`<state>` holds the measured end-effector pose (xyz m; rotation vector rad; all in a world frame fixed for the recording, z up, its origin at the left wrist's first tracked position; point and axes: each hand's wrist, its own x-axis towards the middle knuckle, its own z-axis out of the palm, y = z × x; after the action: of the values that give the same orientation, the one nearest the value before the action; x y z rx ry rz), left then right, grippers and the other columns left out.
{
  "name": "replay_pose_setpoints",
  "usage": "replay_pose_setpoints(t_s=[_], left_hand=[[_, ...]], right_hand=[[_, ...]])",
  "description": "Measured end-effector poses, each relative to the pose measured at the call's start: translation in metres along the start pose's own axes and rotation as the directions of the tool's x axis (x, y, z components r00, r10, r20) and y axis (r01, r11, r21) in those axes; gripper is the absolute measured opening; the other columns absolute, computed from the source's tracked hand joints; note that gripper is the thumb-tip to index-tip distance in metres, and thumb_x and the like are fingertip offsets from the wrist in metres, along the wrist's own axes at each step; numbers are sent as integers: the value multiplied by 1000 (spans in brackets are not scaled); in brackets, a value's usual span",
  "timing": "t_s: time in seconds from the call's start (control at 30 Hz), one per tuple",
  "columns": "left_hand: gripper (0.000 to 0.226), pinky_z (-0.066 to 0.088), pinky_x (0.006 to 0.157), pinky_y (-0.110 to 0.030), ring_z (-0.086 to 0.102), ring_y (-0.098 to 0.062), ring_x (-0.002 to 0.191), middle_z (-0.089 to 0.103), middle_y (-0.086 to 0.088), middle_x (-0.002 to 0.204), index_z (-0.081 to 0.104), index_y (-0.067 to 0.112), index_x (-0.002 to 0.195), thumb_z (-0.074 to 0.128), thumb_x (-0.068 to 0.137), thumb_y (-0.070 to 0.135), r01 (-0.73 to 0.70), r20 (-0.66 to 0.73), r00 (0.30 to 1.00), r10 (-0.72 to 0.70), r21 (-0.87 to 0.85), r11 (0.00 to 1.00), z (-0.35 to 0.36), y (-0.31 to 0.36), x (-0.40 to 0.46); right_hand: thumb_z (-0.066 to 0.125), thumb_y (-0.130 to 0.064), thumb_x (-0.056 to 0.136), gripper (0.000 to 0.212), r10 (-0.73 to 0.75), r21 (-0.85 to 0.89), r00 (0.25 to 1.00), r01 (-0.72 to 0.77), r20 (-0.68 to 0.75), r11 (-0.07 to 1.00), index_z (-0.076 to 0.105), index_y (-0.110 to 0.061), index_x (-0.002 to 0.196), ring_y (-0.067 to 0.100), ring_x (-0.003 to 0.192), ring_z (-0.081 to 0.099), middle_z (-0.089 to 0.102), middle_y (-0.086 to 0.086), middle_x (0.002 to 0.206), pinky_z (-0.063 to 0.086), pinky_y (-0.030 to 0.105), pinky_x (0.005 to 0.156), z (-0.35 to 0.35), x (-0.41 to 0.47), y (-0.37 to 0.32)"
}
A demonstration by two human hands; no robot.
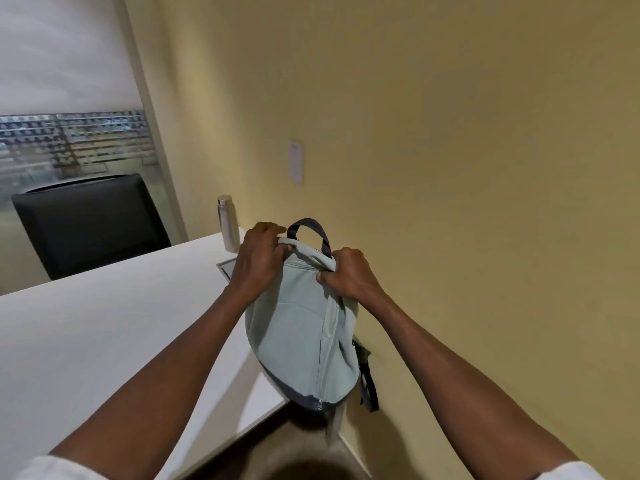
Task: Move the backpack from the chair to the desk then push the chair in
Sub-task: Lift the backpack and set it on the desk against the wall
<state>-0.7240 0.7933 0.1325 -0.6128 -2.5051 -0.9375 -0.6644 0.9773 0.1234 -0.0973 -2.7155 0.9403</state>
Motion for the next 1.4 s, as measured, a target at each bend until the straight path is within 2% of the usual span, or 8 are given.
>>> replay_pose_setpoints(t_s=[0.27, 0.53, 0.7, 0.9, 1.03, 1.13, 1.27, 1.4], left_hand=[[59, 37, 111, -47, 44, -34, 135, 47, -15, 148, 44, 9, 143, 66, 93, 32, 301, 81, 952, -296, -59, 952, 39, -47, 14], [55, 35, 111, -42, 44, -33, 136, 46, -16, 149, 38, 9, 147, 57, 98, 27, 336, 272, 910, -312, -44, 941, 89, -72, 21], [73, 40, 110, -46, 44, -37, 133, 38, -19, 149, 23, 10, 152, 62, 95, 33, 343, 473, 825, -309, 15, 939, 122, -69, 20], [116, 18, 120, -51, 13, -49, 147, -27, -31, 155, -33, 11, 147, 54, 90, 62, 533, 679, 560, -474, 142, 834, 164, -60, -2], [109, 16, 120, -50, 9, -47, 148, -23, -30, 157, -33, 15, 147, 48, 93, 62, 617, 685, 539, -491, 76, 783, 182, -55, -19], [102, 17, 120, -50, 9, -43, 150, -22, -23, 160, -26, 19, 151, 52, 95, 52, 652, 661, 569, -490, 1, 758, 191, -54, -25], [93, 28, 118, -43, 23, -41, 147, -24, -21, 160, -22, 18, 153, 52, 100, 36, 664, 657, 599, -458, -87, 742, 195, -51, -24], [87, 22, 120, -43, 8, -39, 150, -21, -21, 161, -21, 16, 153, 50, 102, 25, 631, 633, 649, -421, -139, 764, 199, -56, -26]], right_hand=[[75, -14, 74, 18, 138, 222, 990, -135, 2, 966, 65, 0, 67, 11, 48, 51, 57, -3, 56, 36, 21, 41, 25, 68, 27], [78, -17, 76, 17, 241, 327, 970, -241, 40, 914, 64, -10, 69, 16, 60, 60, 63, -2, 66, 44, 20, 47, 25, 117, 65], [69, -23, 87, 25, 106, -2, 994, -106, 12, 994, 50, -12, 75, 15, 63, 53, 53, -4, 70, 31, 23, 46, 1, 136, 86], [49, -20, 102, 35, -152, -228, 988, 156, 33, 961, 47, -4, 132, 36, 92, 65, 66, 20, 105, 50, 39, 73, -2, 141, 95], [40, -16, 102, 17, -187, -287, 982, 187, 30, 940, 50, -13, 115, 30, 89, 63, 65, 13, 102, 51, 39, 72, 0, 143, 92], [43, -12, 102, 42, -226, -308, 973, 199, -54, 930, 38, -10, 144, 30, 113, 56, 56, 16, 130, 51, 43, 90, 6, 140, 89], [51, -34, 98, 67, -541, -516, 841, 462, -3, 721, 26, -3, 153, 31, 149, 24, 25, 18, 160, 23, 46, 121, 19, 119, 96], [36, -70, 92, 84, -567, -538, 665, 739, 487, 405, 18, -19, 157, 27, 153, 1, 6, 12, 165, -2, 53, 123, 43, 84, 124]])
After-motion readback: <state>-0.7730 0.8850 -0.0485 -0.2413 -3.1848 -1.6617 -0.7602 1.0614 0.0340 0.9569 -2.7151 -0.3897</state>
